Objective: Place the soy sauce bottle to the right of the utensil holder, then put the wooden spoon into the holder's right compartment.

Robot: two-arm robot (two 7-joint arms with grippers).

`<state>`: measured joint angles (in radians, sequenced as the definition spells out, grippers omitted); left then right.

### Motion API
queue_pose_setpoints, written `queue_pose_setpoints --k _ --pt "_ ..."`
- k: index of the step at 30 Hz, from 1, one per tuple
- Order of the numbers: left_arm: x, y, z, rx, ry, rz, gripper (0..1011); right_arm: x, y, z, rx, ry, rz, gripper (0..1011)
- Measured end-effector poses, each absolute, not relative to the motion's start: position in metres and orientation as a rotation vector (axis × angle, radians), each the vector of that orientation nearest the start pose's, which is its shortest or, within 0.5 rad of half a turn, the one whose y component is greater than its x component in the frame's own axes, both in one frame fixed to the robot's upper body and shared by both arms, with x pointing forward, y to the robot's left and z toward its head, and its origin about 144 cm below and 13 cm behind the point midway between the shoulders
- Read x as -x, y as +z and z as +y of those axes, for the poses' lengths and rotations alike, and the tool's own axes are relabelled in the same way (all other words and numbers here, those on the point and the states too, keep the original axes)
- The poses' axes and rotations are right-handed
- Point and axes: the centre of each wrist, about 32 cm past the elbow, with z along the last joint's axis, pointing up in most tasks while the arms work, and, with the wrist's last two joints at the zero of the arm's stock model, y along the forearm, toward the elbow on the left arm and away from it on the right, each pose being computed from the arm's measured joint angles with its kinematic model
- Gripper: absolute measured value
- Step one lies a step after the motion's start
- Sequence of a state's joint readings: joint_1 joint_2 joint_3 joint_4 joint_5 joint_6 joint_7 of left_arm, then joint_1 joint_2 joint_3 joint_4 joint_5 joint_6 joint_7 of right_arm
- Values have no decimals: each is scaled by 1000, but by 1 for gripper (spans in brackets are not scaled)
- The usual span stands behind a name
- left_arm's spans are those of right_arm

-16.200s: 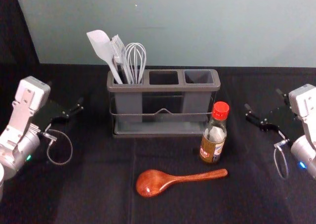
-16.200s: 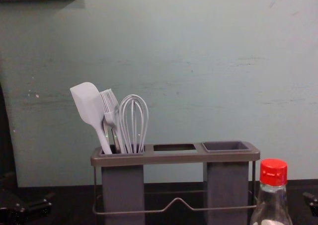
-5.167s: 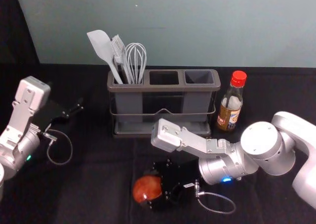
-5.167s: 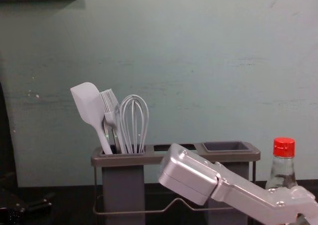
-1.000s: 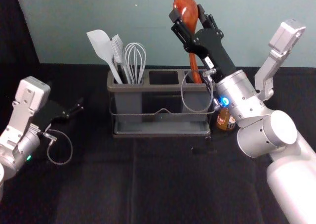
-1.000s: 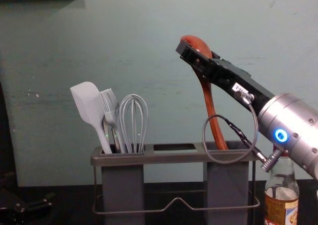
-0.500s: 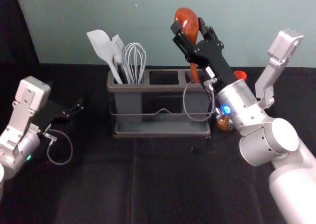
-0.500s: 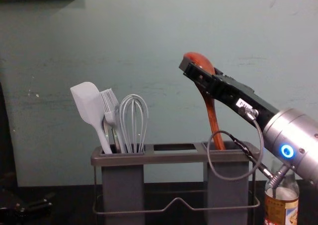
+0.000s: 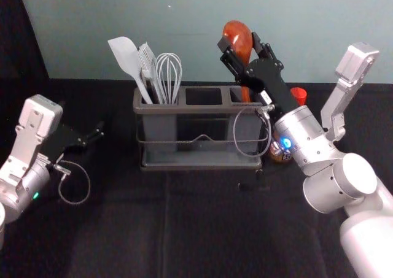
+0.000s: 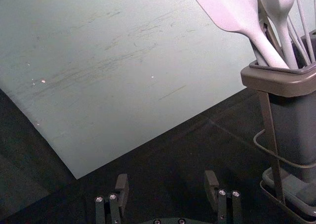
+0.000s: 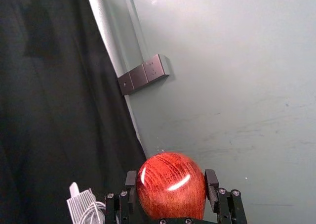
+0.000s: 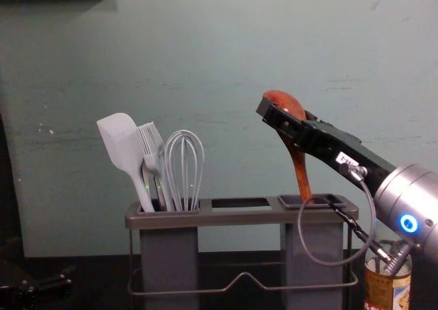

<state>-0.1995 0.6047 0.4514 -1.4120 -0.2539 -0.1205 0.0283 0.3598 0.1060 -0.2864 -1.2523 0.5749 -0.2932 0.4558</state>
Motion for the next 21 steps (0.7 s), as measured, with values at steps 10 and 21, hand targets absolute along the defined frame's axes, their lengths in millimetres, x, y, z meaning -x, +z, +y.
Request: queue_pose_setpoints --k 10,21 --pt "-489 1140 310 -305 1248 -285 1005 -551 1169 -186 -498 -928 21 1002" --pt "-489 1140 310 -304 1248 -285 1005 -551 1171 -185 -509 -924 36 1002"
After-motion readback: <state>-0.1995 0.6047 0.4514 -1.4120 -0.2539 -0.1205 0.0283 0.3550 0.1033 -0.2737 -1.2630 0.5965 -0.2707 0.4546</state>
